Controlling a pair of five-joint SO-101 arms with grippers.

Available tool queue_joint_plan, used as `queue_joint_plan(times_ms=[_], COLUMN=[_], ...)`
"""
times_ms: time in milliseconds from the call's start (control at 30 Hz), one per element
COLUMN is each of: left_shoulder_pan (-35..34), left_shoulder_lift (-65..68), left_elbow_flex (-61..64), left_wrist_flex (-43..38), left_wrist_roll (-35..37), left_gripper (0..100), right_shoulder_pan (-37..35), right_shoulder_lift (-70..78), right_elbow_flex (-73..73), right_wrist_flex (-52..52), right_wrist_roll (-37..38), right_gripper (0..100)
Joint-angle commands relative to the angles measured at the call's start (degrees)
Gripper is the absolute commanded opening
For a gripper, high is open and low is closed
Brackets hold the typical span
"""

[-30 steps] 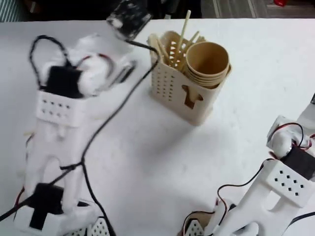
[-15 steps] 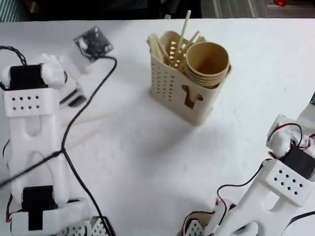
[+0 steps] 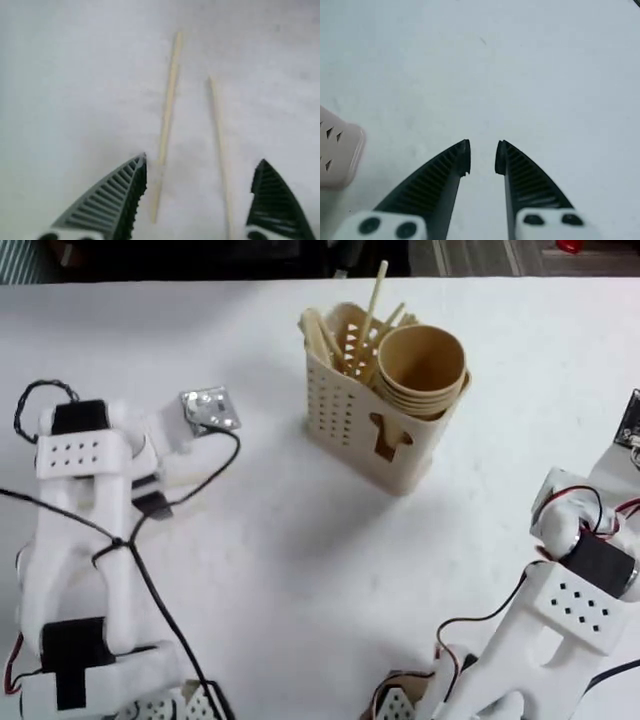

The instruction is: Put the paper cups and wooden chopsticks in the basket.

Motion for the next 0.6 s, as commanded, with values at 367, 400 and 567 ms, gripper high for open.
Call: queue_joint_plan(times_ms=[367, 400, 567], left_shoulder_pan=[-1.27, -1.27, -1.19], left_shoulder_lift=[15.52, 17.89, 28.97], left_elbow_flex=[0.7, -1.85, -14.42], left_wrist_flex=[-18.81, -17.85, -12.57], left_wrist_roll=[2.37, 2.9, 2.99], left_gripper=[36, 35, 35], right_shoulder_pan=[-0.66, -0.75, -0.75], right_shoulder_lift=[0.04, 0.04, 0.04], right_elbow_flex=[0.35, 0.44, 0.44], right_wrist_flex=[-0.84, -0.92, -0.92], right_wrist_roll=[0.09, 0.09, 0.09], right_gripper=[9.8, 9.8, 9.8])
